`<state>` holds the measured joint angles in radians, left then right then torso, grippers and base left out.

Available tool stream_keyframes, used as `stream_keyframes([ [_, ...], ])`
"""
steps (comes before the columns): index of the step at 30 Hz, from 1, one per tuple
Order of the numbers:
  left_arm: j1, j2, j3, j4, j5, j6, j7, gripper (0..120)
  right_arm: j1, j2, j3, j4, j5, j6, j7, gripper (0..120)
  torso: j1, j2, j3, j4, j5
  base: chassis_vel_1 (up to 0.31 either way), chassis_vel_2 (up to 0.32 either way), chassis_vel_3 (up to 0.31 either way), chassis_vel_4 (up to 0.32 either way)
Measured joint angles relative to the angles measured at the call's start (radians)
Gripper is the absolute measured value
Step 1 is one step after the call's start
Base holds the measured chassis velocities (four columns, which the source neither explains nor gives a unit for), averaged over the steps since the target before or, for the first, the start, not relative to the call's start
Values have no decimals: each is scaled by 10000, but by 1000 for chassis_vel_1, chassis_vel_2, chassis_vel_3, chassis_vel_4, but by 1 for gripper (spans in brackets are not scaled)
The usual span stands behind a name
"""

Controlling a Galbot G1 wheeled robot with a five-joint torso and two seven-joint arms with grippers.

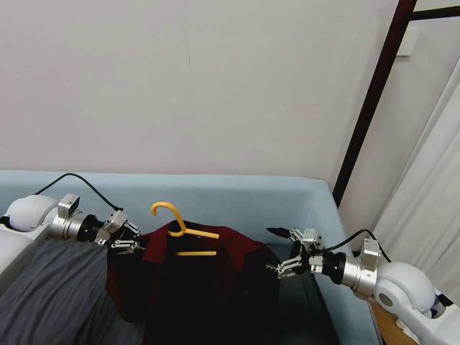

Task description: Pick up the clothes from the sofa and hang them on the clothes hanger.

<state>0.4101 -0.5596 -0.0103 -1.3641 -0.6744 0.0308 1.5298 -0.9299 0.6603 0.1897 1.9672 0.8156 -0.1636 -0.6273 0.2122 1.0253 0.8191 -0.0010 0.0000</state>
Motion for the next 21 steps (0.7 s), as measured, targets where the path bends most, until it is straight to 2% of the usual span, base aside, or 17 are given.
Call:
stream_keyframes([
  [2,-213,-154,252,39,76,1,-3,2,18,-60,-80,7,-117,-43,-48,77,0,0,1,-6,1,0,0,0,0],
  [3,-213,-154,252,39,76,1,-3,2,18,-60,-80,7,-117,-43,-48,77,0,0,1,-6,1,0,0,0,0],
  [4,-295,-244,364,33,126,2,-4,2,52,-84,-173,6,-210,-71,-85,70,0,0,0,-8,1,0,0,0,0],
  [6,-417,-394,544,6,207,24,-4,2,115,-99,-374,4,-287,-115,-104,62,0,0,0,-6,2,0,0,0,0],
  [7,-417,-394,544,6,207,24,-4,2,115,-99,-374,4,-287,-115,-104,62,0,0,0,-6,2,0,0,0,0],
  [9,-525,-512,686,7,287,31,-4,2,166,-84,-526,4,-285,-134,-103,52,0,0,1,-4,1,0,0,0,0],
  [12,-681,-696,882,75,399,32,-5,2,274,-54,-717,3,2,-139,-102,40,0,-1,0,-4,1,0,0,0,0],
  [13,-681,-696,882,75,399,32,-5,2,274,-54,-717,3,2,-139,-102,40,0,-1,0,-4,1,0,0,0,0],
  [16,-861,-862,1099,191,523,22,-9,2,493,-94,-900,-4,470,-144,-202,25,0,0,0,-4,2,0,0,0,0],
  [18,-967,-960,1247,244,589,8,-10,2,674,-141,-1035,-41,571,-160,-297,20,0,-1,1,-3,0,0,0,0,0],
  [21,-1092,-1089,1381,283,625,-3,-9,2,856,-194,-1194,-64,604,-180,-340,19,0,0,1,-3,0,0,0,0,0],
])
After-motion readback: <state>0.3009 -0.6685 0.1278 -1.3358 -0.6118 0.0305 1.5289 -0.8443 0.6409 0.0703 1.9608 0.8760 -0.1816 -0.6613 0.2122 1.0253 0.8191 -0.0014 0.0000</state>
